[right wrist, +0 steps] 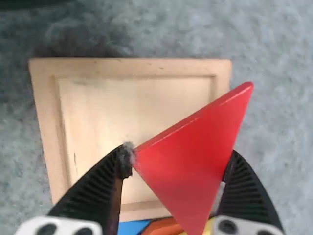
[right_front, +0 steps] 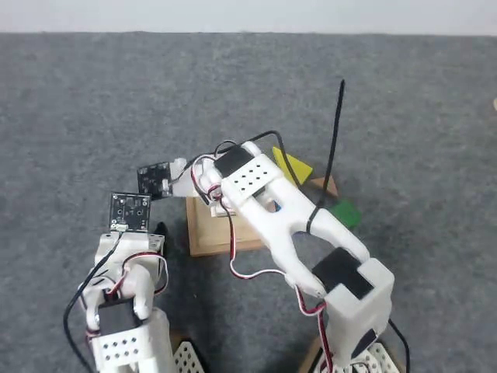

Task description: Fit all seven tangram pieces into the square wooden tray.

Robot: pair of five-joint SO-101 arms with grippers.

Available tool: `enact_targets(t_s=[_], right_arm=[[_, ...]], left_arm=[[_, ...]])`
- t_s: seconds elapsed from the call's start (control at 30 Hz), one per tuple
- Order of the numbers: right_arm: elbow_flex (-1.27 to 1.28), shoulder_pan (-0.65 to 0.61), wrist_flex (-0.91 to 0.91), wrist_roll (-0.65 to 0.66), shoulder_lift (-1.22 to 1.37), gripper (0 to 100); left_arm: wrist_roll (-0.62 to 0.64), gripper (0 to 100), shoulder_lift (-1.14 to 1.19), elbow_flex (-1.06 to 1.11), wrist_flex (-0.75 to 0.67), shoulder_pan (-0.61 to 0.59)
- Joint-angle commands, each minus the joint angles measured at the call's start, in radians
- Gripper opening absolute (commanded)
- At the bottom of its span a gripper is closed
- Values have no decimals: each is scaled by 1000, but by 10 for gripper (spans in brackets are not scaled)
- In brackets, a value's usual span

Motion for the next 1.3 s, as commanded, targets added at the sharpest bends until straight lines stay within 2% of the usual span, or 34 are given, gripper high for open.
enact_targets(t_s=[0.0, 0.27, 0.53, 0.8, 1.03, 1.17, 1.27], right_arm=[[-48, -1, -22, 77, 30, 191], [-103, 36, -27, 75, 71, 204], [-104, 42, -25, 75, 71, 448], [-107, 73, -22, 64, 61, 453], [-209, 252, 159, -262, -84, 452], [-203, 372, 194, -408, -188, 452], [-181, 410, 182, -482, -166, 452]], left_arm=[[9, 191, -12, -8, -23, 2], [9, 191, -12, -8, -23, 2], [9, 191, -12, -8, -23, 2], [9, 191, -12, -8, -23, 2], [9, 191, -12, -8, -23, 2], [9, 191, -12, -8, -23, 2], [9, 191, -12, -8, -23, 2]])
